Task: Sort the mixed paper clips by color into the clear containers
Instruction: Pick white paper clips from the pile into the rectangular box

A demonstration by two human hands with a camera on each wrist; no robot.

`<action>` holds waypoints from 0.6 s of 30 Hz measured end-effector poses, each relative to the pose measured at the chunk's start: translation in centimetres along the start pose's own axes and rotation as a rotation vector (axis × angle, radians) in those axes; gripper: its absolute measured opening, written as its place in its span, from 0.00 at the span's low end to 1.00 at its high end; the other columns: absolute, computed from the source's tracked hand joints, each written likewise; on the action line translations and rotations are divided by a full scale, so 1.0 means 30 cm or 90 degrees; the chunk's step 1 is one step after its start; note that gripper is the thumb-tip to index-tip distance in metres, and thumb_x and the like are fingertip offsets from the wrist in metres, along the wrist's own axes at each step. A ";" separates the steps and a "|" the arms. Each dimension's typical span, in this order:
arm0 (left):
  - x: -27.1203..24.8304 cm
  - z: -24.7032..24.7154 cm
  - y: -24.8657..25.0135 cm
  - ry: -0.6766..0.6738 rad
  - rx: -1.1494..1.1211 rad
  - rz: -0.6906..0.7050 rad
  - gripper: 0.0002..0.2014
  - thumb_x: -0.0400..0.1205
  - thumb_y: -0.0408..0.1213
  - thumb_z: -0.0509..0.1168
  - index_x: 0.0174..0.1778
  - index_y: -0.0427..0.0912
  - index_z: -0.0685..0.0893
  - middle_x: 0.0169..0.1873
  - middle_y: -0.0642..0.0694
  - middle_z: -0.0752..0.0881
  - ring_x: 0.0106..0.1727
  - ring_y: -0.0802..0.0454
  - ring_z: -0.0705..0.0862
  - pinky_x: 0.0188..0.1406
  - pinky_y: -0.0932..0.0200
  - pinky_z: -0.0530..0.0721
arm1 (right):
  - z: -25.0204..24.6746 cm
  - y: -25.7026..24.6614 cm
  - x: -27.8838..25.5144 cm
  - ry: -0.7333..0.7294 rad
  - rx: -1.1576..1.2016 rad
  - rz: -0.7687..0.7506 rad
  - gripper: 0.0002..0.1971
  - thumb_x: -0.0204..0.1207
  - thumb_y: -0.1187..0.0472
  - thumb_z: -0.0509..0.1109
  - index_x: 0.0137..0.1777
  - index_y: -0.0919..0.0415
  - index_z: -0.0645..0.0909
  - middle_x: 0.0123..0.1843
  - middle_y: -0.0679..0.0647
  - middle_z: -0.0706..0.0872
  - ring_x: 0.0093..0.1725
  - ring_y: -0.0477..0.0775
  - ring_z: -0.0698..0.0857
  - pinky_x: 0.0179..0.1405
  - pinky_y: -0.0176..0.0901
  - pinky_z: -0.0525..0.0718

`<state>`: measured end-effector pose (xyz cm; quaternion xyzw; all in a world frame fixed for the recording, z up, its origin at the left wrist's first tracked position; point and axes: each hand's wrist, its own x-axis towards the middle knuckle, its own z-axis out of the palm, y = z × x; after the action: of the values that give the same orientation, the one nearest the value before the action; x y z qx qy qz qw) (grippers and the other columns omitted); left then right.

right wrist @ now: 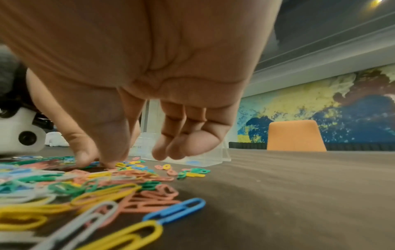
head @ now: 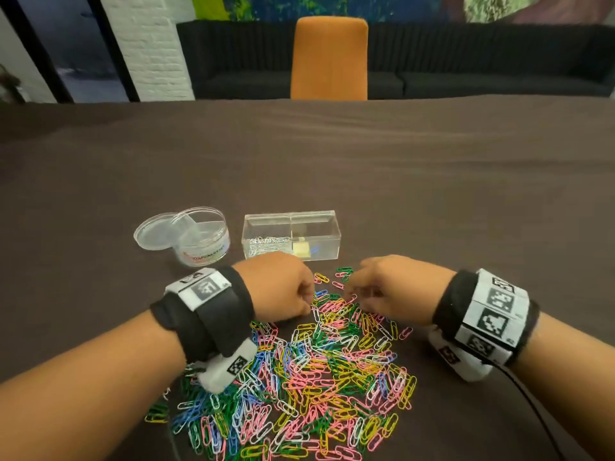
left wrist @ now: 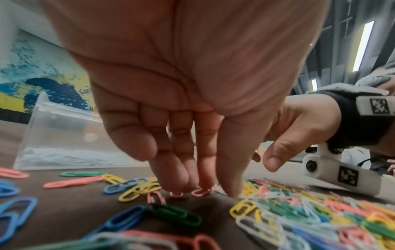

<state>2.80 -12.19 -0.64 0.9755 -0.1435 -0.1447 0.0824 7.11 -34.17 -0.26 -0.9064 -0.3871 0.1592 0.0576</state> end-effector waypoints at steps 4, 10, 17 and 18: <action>0.009 0.019 0.019 -0.009 0.070 -0.031 0.06 0.79 0.50 0.71 0.44 0.52 0.88 0.37 0.55 0.87 0.41 0.56 0.84 0.37 0.60 0.77 | 0.037 -0.032 0.027 -0.026 -0.043 -0.047 0.21 0.81 0.56 0.66 0.68 0.30 0.79 0.61 0.45 0.74 0.60 0.47 0.78 0.61 0.47 0.80; -0.007 0.034 0.017 0.067 0.178 -0.049 0.05 0.80 0.38 0.65 0.48 0.53 0.80 0.46 0.51 0.80 0.49 0.46 0.82 0.39 0.55 0.77 | 0.047 -0.008 0.065 0.018 -0.079 0.026 0.17 0.83 0.54 0.64 0.68 0.33 0.79 0.57 0.47 0.75 0.57 0.54 0.81 0.57 0.49 0.83; -0.010 0.038 0.046 0.003 0.141 0.053 0.09 0.82 0.50 0.67 0.57 0.61 0.88 0.52 0.55 0.78 0.54 0.51 0.81 0.53 0.49 0.83 | 0.042 -0.037 0.066 -0.006 -0.064 0.011 0.04 0.80 0.51 0.70 0.52 0.46 0.84 0.50 0.45 0.83 0.49 0.49 0.82 0.51 0.47 0.83; -0.009 0.039 0.043 0.007 0.138 0.051 0.08 0.82 0.50 0.67 0.54 0.59 0.89 0.51 0.55 0.78 0.53 0.50 0.82 0.53 0.49 0.84 | 0.041 -0.036 0.067 -0.007 -0.059 0.018 0.02 0.79 0.52 0.70 0.49 0.47 0.83 0.48 0.46 0.83 0.47 0.50 0.82 0.49 0.46 0.83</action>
<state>1.87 -13.46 -1.43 0.9731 -0.1963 -0.1195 -0.0172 7.28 -31.99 -1.68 -0.9124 -0.3818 0.1470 0.0110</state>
